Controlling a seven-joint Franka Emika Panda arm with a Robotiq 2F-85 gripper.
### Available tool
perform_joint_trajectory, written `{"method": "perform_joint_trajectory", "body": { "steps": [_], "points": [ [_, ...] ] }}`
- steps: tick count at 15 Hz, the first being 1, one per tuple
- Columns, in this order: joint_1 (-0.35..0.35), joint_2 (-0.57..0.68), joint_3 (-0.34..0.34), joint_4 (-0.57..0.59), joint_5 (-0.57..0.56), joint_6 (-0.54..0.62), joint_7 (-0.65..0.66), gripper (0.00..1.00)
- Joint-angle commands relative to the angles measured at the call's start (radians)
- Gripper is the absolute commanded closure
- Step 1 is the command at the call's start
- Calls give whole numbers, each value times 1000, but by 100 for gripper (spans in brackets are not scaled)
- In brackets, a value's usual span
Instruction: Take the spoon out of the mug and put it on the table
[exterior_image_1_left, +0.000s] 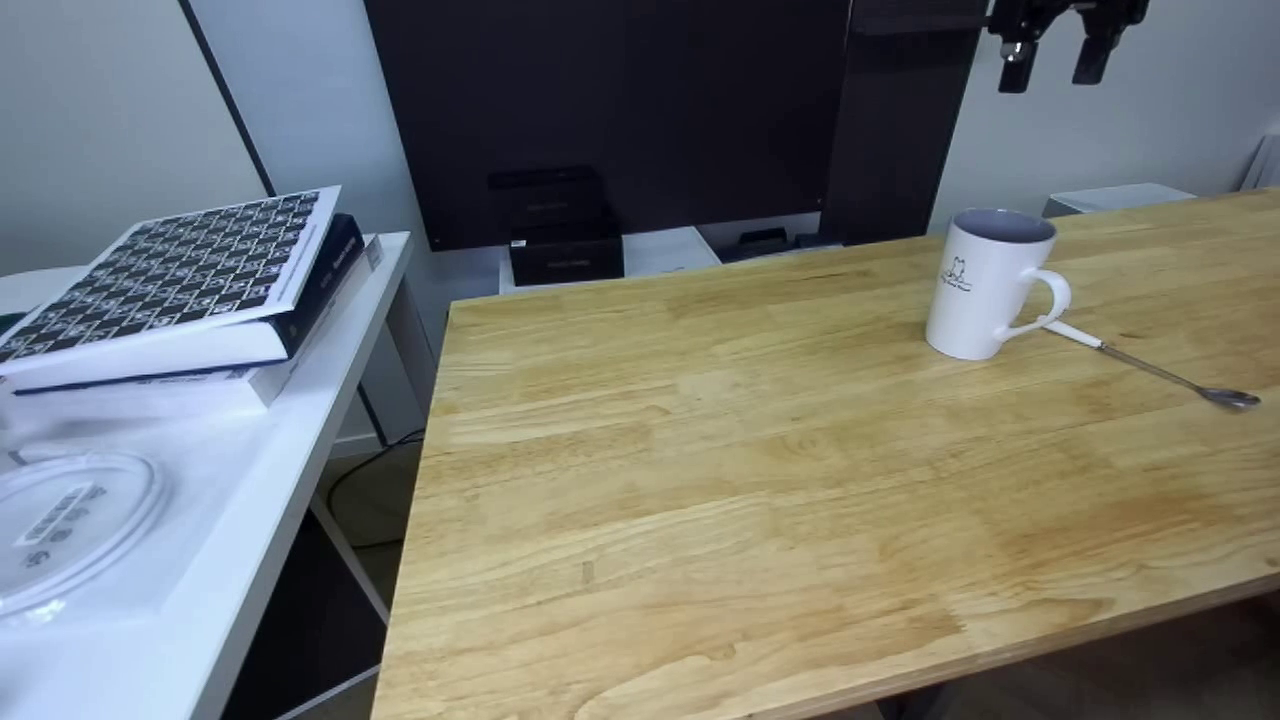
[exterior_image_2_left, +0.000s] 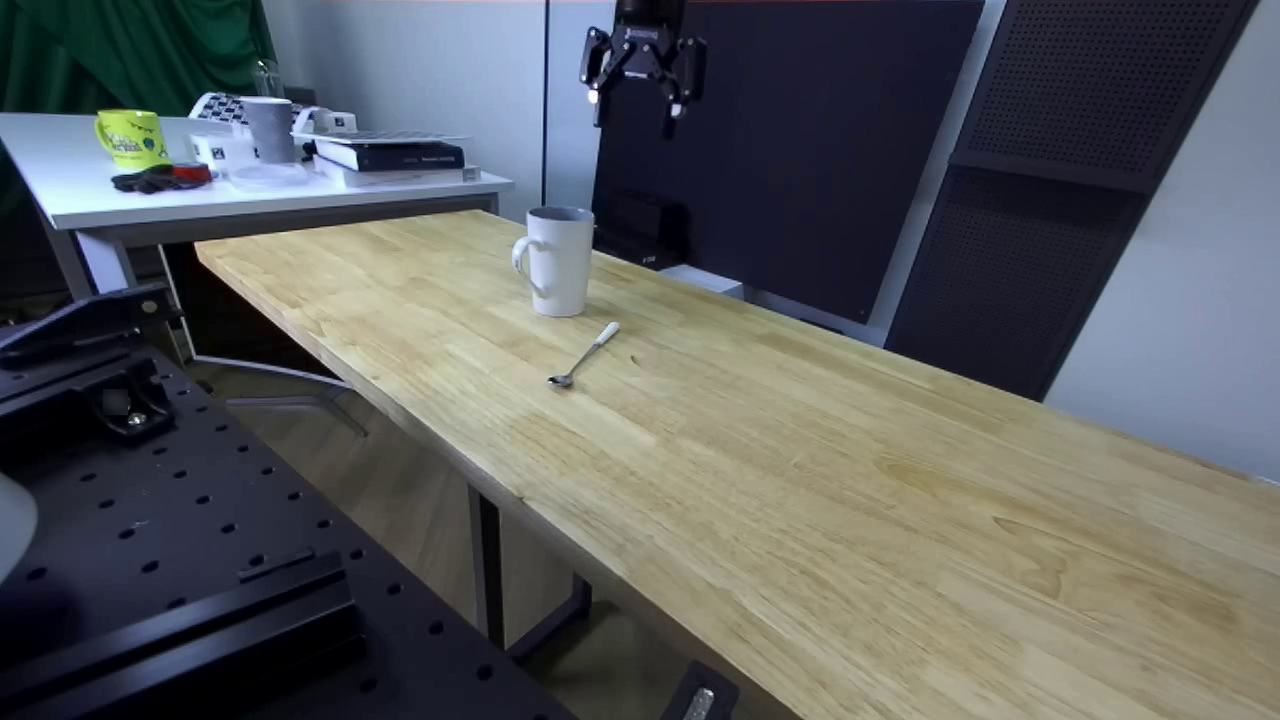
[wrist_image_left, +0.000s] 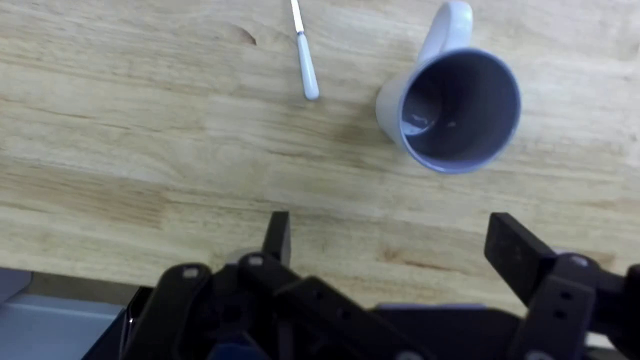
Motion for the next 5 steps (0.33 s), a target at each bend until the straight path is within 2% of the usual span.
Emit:
{"method": "perform_joint_trajectory", "body": {
  "steps": [1, 5],
  "points": [
    [11, -20, -7, -23, 5, 52, 24, 0],
    [20, -62, -8, -78, 6, 118, 63, 0]
  ]
}}
